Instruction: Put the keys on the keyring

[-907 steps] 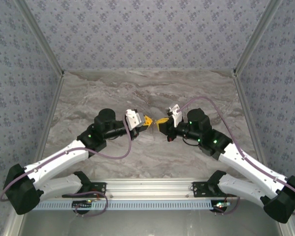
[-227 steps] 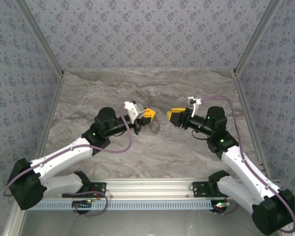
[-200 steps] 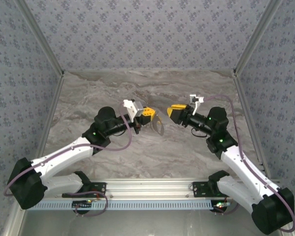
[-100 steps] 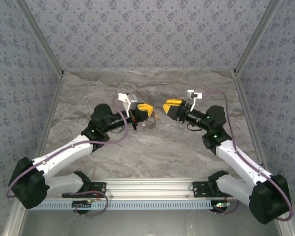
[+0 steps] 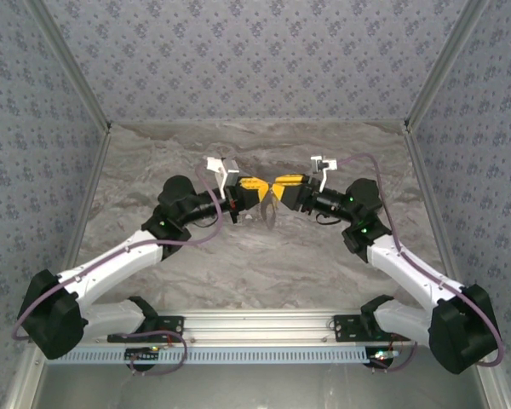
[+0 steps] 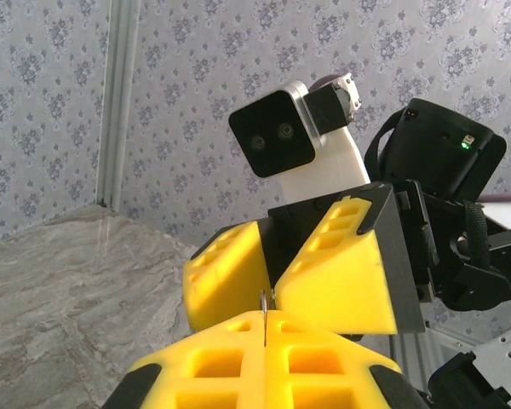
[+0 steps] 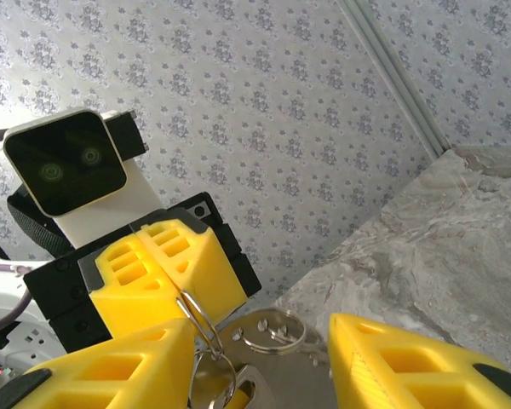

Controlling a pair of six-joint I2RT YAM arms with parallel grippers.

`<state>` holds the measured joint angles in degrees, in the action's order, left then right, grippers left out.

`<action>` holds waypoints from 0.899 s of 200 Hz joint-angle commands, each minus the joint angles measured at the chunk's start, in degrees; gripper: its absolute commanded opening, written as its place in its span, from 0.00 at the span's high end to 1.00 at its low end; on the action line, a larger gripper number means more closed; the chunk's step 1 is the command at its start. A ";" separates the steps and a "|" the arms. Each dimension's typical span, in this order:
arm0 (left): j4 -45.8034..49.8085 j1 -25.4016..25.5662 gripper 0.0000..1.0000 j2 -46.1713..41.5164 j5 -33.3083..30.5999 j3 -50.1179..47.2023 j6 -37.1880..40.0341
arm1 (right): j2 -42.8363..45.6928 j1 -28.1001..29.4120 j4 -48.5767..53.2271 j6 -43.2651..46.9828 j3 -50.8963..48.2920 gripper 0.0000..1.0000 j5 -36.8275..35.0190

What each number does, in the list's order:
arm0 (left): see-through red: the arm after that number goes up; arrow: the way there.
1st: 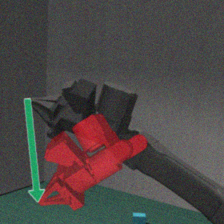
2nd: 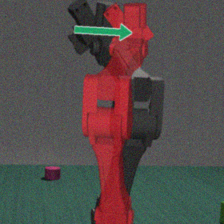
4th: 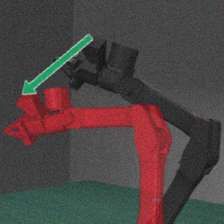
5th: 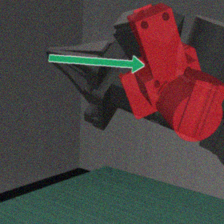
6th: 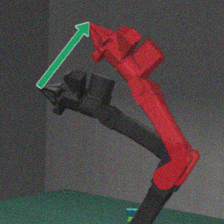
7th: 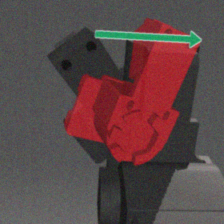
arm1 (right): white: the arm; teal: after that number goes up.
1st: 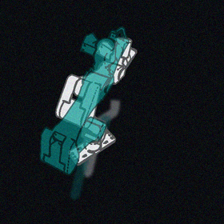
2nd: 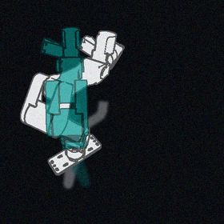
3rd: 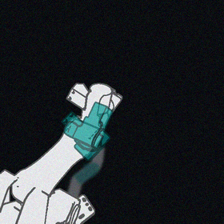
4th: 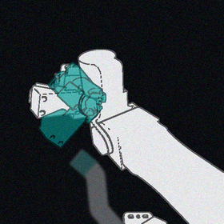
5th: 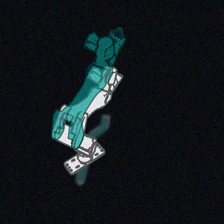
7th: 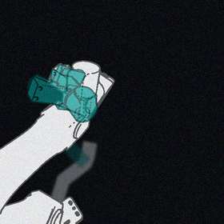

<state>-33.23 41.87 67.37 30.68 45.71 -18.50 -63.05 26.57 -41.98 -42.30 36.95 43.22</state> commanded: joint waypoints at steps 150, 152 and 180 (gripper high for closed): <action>-3.33 -0.12 1.00 3.18 2.99 4.12 -2.39 | -0.06 -1.42 -3.63 -2.06 1.91 0.99 4.76; -3.29 -0.14 1.00 3.20 3.03 4.16 -2.41 | -0.06 -1.49 -3.64 -2.08 1.97 1.00 4.83; -0.91 -0.13 1.00 2.73 1.30 4.56 -1.84 | 0.62 -2.74 -3.07 -3.38 1.99 1.00 5.43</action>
<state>-33.61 41.54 70.52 31.94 47.72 -20.71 -63.75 25.10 -43.55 -43.97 37.76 47.86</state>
